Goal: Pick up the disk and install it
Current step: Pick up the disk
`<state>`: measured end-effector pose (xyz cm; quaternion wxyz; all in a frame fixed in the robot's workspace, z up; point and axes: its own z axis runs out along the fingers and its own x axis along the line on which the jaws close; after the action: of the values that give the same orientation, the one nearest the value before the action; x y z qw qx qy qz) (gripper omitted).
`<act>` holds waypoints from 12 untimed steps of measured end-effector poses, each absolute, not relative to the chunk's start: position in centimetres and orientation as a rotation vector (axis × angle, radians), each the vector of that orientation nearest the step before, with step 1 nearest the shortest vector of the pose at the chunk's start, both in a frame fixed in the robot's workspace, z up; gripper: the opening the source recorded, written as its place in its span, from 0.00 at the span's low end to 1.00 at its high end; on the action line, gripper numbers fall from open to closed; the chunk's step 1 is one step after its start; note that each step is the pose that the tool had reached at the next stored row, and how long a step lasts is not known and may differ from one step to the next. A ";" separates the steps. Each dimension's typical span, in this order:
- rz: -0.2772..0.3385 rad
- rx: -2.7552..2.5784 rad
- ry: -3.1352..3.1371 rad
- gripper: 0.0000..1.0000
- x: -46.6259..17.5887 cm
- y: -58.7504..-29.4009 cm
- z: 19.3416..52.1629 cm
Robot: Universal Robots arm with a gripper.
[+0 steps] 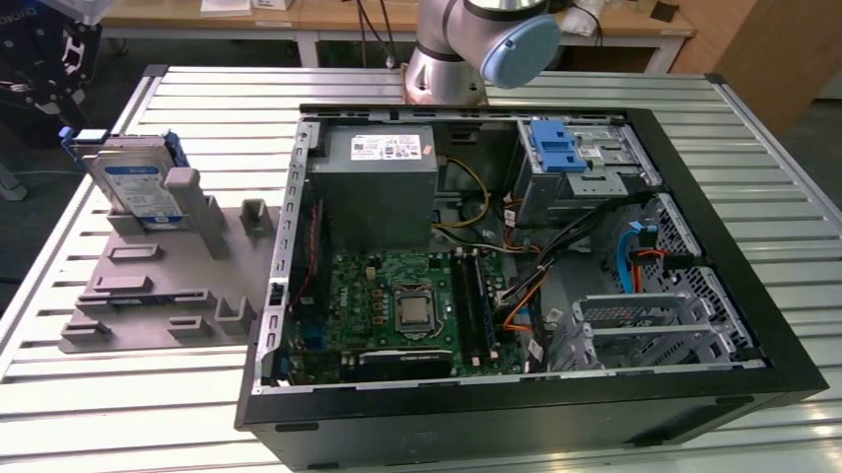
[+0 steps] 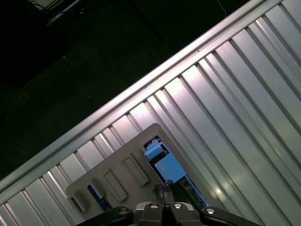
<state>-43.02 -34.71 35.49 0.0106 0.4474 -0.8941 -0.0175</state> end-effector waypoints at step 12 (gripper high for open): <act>-0.053 1.467 -2.754 0.11 -43.0 -34.7 35.5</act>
<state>-43.02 -34.72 35.49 0.0104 0.4702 -0.8823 -0.0169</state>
